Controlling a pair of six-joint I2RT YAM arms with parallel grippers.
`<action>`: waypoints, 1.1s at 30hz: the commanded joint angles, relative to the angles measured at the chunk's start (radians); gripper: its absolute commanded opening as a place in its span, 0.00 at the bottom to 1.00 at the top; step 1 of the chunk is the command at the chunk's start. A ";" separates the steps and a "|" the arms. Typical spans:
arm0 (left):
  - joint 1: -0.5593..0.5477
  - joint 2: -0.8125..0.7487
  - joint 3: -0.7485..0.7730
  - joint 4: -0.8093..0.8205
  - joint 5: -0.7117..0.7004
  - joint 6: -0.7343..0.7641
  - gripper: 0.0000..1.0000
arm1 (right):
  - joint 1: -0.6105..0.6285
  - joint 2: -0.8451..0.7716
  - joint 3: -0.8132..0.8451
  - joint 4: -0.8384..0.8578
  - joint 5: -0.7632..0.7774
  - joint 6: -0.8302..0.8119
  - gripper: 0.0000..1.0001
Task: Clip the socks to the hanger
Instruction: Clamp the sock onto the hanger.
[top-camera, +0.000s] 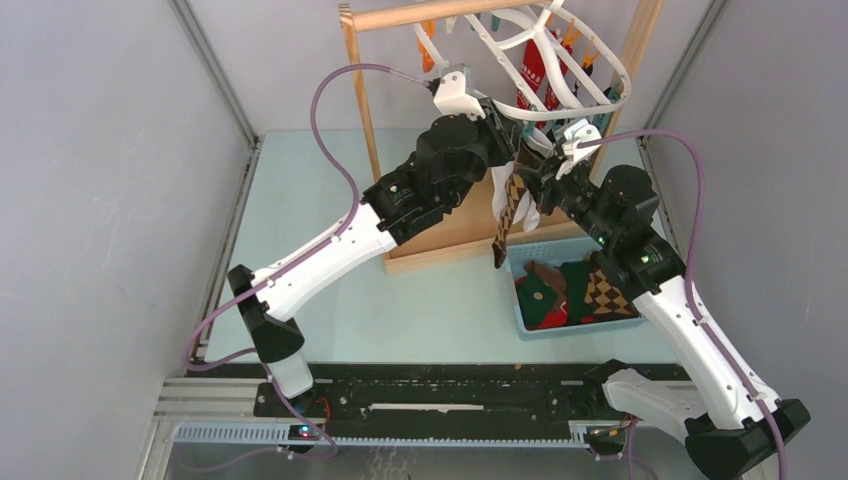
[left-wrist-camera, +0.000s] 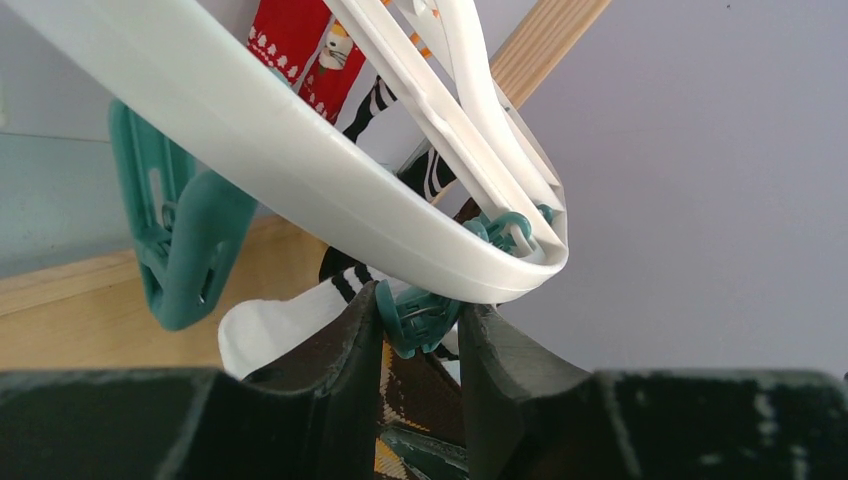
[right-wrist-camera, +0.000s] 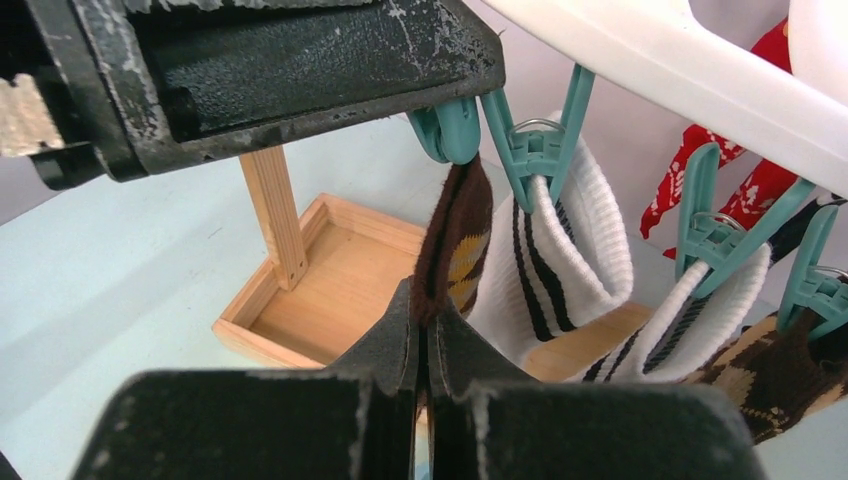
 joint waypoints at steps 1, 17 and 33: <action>0.008 -0.048 -0.020 0.035 0.001 -0.028 0.00 | 0.016 0.003 0.044 0.065 0.013 -0.011 0.00; 0.009 -0.043 -0.019 0.037 0.008 -0.037 0.00 | 0.038 0.023 0.061 0.080 0.018 -0.032 0.00; 0.011 -0.044 -0.025 0.036 0.016 -0.047 0.00 | 0.044 0.044 0.084 0.127 0.072 -0.141 0.00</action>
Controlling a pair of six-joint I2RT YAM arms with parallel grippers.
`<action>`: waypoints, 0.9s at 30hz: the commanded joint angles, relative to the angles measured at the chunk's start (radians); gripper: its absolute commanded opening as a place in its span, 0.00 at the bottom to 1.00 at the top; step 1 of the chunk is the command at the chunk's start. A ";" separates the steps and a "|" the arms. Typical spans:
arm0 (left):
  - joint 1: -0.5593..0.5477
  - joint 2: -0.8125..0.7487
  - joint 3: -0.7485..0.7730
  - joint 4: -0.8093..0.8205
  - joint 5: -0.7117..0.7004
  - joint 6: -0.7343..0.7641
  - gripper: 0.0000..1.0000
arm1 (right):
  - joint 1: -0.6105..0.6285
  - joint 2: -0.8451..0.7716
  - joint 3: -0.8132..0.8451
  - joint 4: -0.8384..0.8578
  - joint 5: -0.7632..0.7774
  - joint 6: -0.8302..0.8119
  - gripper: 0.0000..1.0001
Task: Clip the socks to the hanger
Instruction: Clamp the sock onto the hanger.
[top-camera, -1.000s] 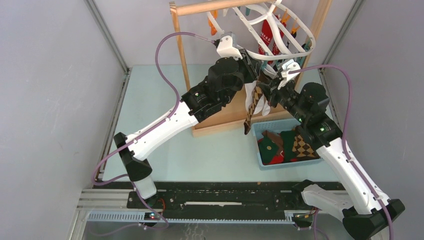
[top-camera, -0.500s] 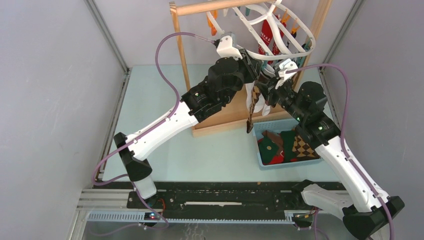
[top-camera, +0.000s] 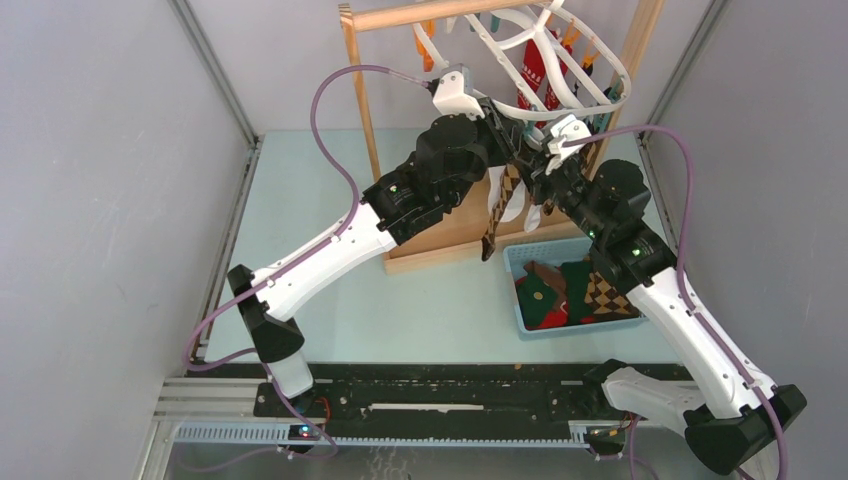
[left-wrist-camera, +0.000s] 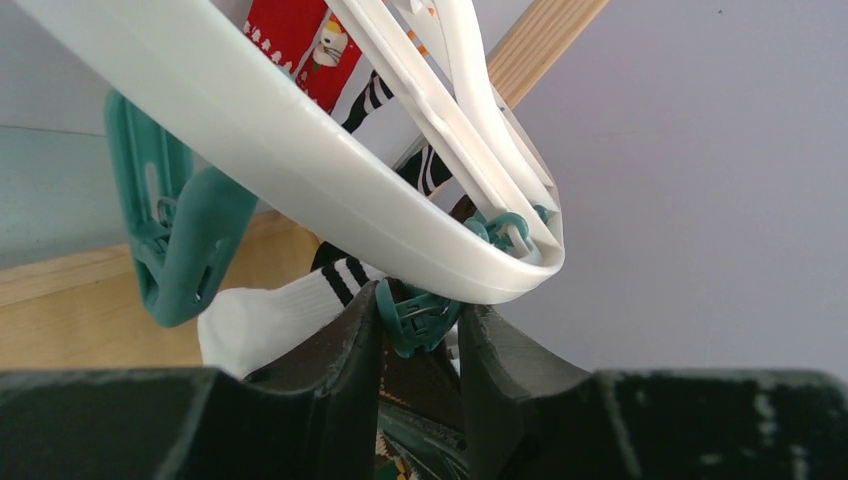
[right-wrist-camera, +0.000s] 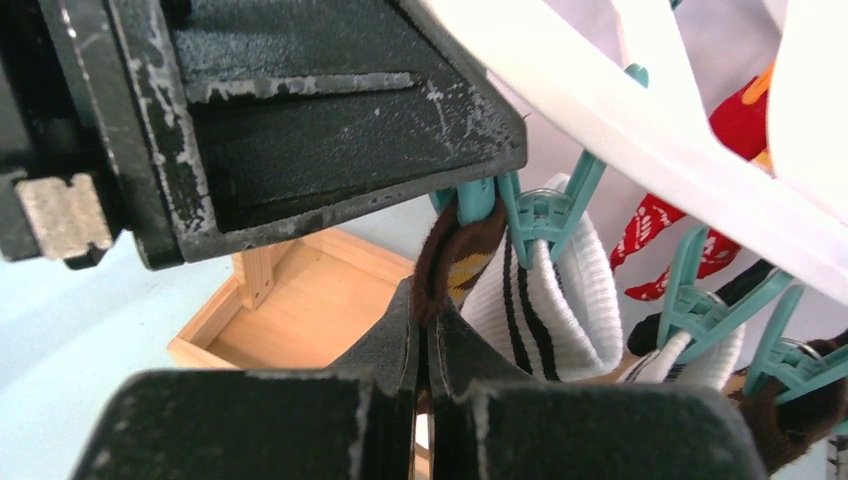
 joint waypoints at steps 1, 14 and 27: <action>0.009 -0.044 -0.026 0.036 0.008 -0.021 0.00 | -0.003 -0.005 0.054 0.079 0.030 -0.051 0.00; 0.010 -0.045 -0.031 0.036 0.010 -0.026 0.00 | 0.018 0.019 0.079 0.067 -0.003 -0.065 0.00; 0.012 -0.055 -0.045 0.038 0.015 -0.045 0.16 | 0.000 0.022 0.082 0.071 0.004 -0.052 0.00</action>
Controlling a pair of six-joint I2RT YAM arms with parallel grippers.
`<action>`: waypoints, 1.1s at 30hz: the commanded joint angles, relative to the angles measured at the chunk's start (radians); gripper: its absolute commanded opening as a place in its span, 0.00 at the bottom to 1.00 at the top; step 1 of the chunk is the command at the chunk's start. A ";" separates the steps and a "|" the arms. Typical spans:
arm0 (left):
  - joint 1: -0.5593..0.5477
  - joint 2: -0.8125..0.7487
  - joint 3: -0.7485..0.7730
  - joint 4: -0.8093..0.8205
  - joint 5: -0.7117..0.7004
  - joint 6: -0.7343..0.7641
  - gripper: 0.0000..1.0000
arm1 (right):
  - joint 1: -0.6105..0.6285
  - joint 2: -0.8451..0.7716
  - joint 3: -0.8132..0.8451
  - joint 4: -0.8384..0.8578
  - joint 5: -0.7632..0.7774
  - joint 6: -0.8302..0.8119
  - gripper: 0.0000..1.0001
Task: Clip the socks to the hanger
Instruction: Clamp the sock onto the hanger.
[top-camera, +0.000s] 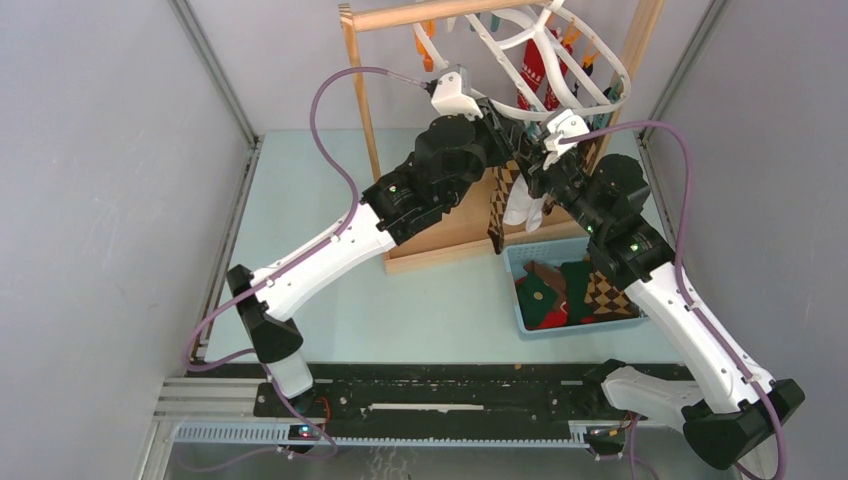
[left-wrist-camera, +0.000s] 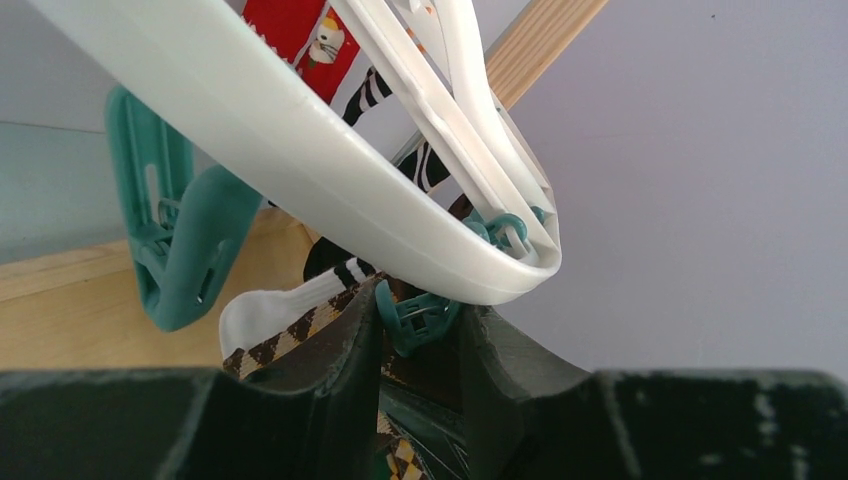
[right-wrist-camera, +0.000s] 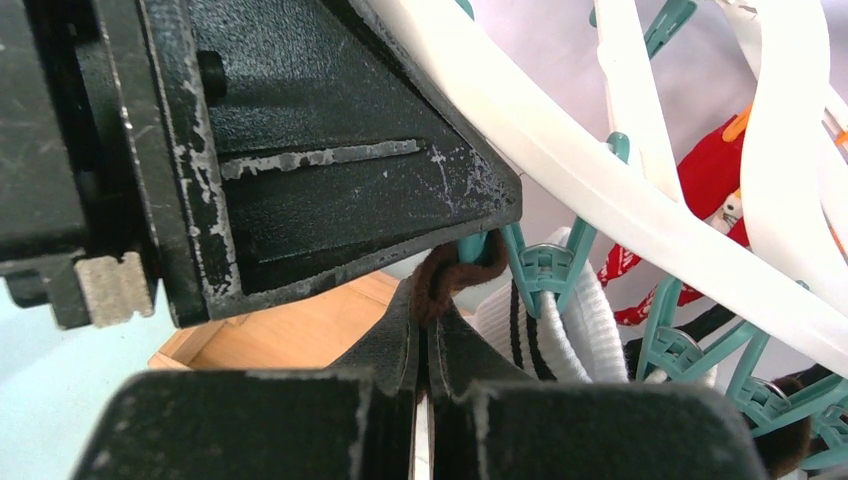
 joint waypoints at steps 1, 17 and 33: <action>0.007 -0.052 -0.028 0.024 0.000 -0.032 0.20 | -0.009 -0.005 0.047 0.040 -0.003 0.001 0.00; 0.007 -0.102 -0.075 0.026 0.001 -0.041 0.72 | -0.030 -0.011 0.047 0.013 -0.034 0.054 0.00; 0.003 -0.307 -0.289 0.037 0.124 -0.033 0.85 | -0.101 -0.040 0.047 -0.077 -0.125 0.120 0.00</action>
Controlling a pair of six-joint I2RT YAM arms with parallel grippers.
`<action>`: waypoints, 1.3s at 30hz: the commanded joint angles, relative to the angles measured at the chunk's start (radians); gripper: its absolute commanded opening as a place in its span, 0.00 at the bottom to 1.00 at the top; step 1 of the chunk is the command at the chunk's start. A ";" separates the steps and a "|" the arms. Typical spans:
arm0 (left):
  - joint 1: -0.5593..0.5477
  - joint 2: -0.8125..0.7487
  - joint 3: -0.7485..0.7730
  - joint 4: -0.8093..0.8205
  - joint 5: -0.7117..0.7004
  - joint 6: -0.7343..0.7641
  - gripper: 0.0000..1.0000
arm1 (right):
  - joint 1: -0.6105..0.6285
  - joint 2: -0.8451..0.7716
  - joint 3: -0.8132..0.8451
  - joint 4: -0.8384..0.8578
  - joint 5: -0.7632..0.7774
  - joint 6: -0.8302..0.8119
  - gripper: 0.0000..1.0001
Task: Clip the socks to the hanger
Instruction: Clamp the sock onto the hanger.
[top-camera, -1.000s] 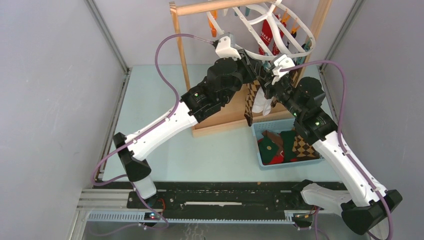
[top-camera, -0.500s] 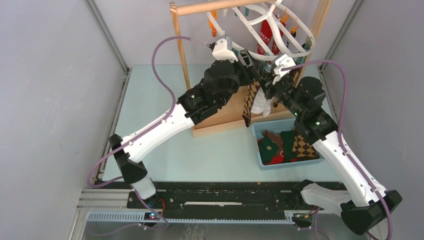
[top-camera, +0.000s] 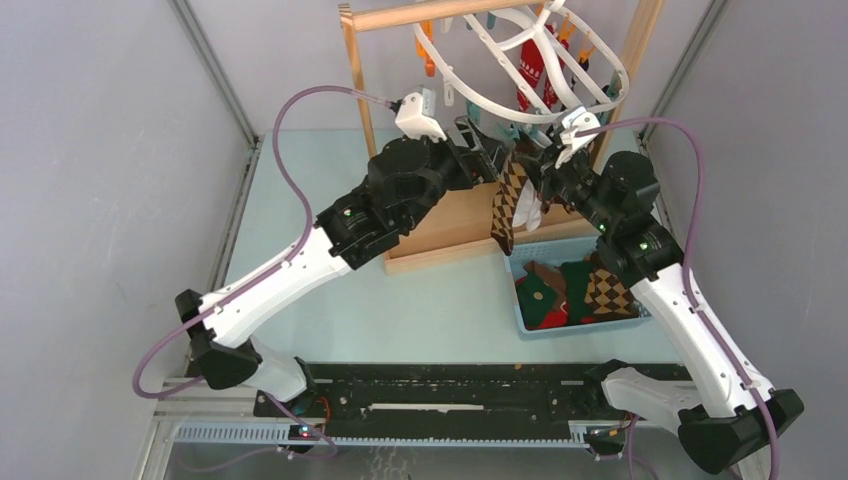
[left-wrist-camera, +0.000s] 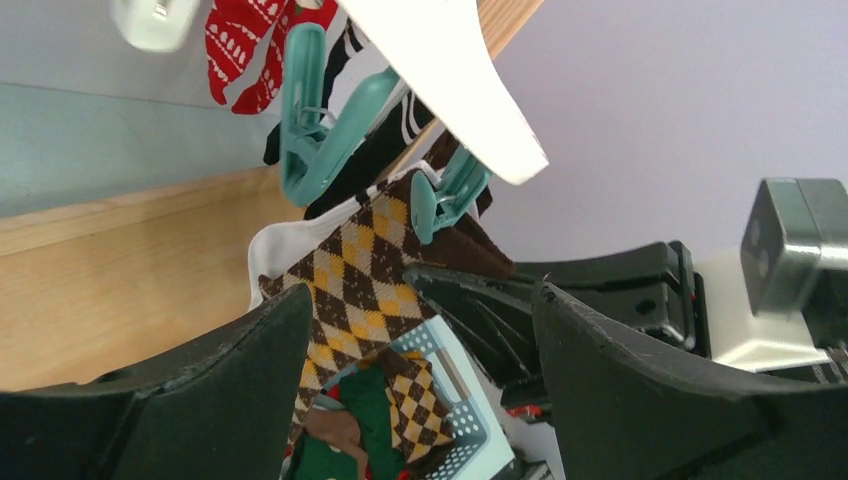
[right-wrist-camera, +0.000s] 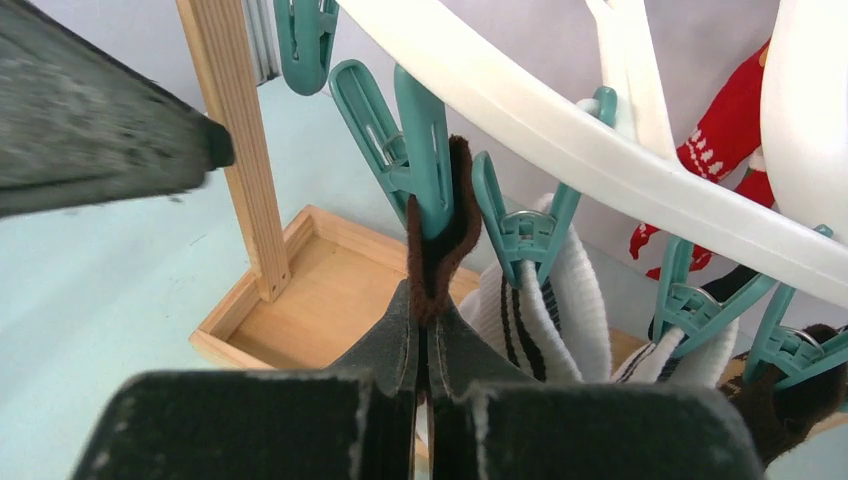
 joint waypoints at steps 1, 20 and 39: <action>0.001 -0.086 -0.051 0.033 0.058 0.004 0.85 | -0.012 -0.032 0.046 -0.016 -0.023 0.017 0.00; 0.002 -0.319 -0.382 0.247 0.202 0.250 0.85 | -0.182 -0.079 0.047 -0.074 -0.111 -0.053 0.00; 0.005 -0.392 -0.568 0.331 0.222 0.383 0.88 | -0.356 -0.091 0.047 -0.132 -0.220 -0.075 0.31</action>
